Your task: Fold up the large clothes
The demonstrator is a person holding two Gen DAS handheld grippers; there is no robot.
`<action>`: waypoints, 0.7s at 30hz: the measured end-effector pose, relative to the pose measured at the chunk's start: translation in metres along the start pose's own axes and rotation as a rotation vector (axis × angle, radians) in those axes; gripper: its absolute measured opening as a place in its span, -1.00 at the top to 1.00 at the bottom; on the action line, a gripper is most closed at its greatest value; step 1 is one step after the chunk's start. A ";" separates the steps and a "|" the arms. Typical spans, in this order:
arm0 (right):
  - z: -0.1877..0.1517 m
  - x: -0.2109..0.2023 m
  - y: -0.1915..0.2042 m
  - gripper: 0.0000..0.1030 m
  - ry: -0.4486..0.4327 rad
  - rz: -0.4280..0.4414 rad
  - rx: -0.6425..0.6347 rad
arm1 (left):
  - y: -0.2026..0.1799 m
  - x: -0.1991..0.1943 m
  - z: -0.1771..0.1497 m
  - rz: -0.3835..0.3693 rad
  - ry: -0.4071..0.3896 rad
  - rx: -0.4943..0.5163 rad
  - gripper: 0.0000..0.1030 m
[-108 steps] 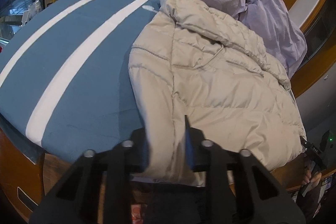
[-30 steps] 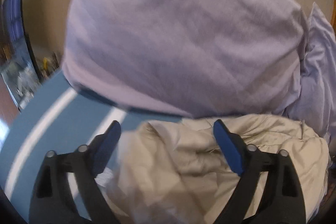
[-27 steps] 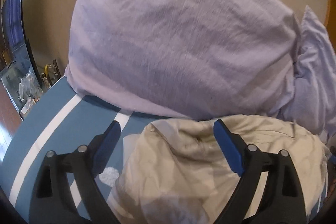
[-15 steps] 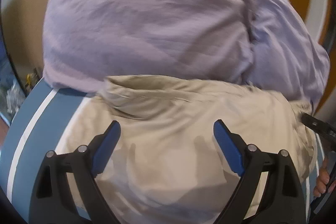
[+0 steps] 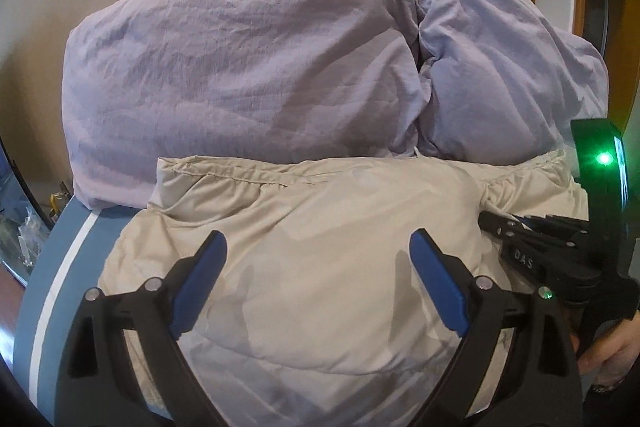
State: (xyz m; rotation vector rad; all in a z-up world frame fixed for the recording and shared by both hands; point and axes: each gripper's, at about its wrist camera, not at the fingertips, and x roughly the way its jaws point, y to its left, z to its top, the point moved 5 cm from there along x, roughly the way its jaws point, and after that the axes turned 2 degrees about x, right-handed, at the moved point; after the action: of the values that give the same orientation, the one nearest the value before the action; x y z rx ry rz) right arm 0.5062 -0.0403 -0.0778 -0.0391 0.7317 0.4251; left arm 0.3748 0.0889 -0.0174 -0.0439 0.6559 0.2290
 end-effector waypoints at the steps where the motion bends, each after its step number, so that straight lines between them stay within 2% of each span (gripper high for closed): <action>1: 0.006 0.001 -0.001 0.92 -0.014 -0.011 0.009 | 0.001 0.001 0.001 -0.001 -0.001 -0.006 -0.80; 5: 0.024 0.015 -0.008 0.93 -0.026 -0.018 0.069 | 0.007 0.008 0.003 0.005 -0.003 -0.039 -0.80; 12: 0.018 0.046 -0.013 0.93 -0.011 -0.062 0.067 | 0.009 0.028 0.005 0.033 0.008 -0.042 -0.80; 16: 0.017 0.049 -0.017 0.93 -0.008 -0.050 0.083 | 0.015 0.045 0.004 0.096 0.011 -0.026 -0.80; 21: 0.013 0.050 -0.017 0.88 -0.013 -0.037 0.094 | 0.022 0.080 -0.005 0.169 0.076 -0.023 -0.85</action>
State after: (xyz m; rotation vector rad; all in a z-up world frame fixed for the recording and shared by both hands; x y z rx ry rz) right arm 0.5539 -0.0354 -0.1027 0.0382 0.7364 0.3555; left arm 0.4281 0.1259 -0.0691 -0.0195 0.7333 0.3997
